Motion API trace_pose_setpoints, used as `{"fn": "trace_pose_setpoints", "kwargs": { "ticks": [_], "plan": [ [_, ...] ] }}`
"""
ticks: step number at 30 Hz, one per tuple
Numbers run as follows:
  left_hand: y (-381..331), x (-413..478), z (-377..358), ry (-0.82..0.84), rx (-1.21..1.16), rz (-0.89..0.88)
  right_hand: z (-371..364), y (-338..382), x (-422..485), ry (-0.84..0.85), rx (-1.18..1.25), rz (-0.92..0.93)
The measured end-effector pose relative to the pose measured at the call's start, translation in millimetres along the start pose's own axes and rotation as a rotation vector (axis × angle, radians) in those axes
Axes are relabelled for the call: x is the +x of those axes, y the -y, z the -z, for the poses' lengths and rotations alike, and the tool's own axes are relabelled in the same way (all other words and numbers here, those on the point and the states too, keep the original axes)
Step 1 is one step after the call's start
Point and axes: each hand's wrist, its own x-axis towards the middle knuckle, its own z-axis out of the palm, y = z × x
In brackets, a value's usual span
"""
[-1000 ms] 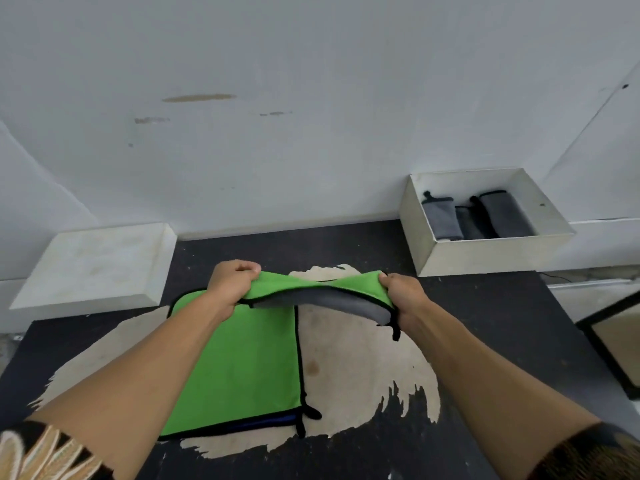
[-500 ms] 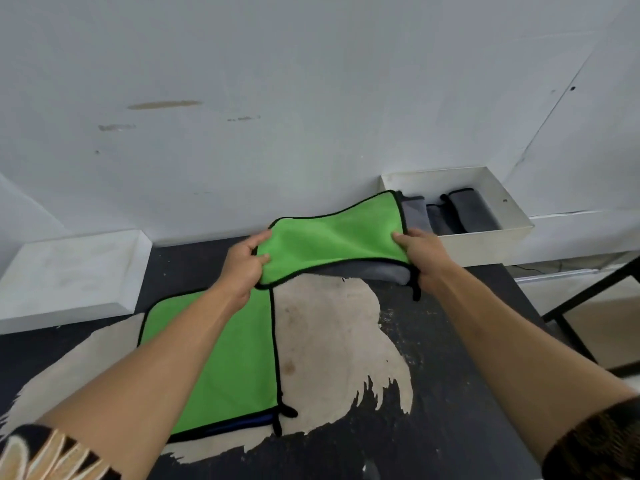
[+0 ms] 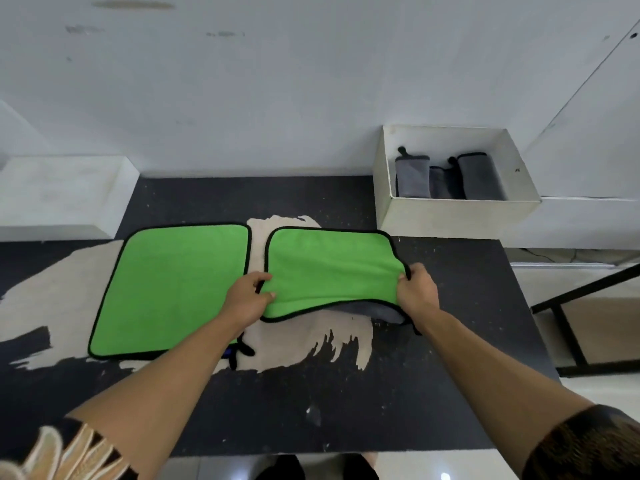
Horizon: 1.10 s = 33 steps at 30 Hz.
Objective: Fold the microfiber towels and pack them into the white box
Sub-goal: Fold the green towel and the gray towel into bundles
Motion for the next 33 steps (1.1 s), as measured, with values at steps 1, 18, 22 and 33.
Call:
{"fn": "trace_pose_setpoints", "kwargs": {
  "ticks": [1,18,22,33],
  "plan": [
    [-4,-3,-1,-0.058,-0.013,-0.027,4,3,4,0.001,-0.008,0.034],
    [-5,-46,-31,0.105,-0.145,0.261,17,-32,-17,0.399,-0.298,0.053],
    [1,-53,-30,0.112,0.111,0.243,24,-40,-24,0.377,-0.492,0.072],
    [4,-80,-102,0.099,0.897,-0.180,-11,-75,-63,0.234,-0.816,0.733]
  ]
}}
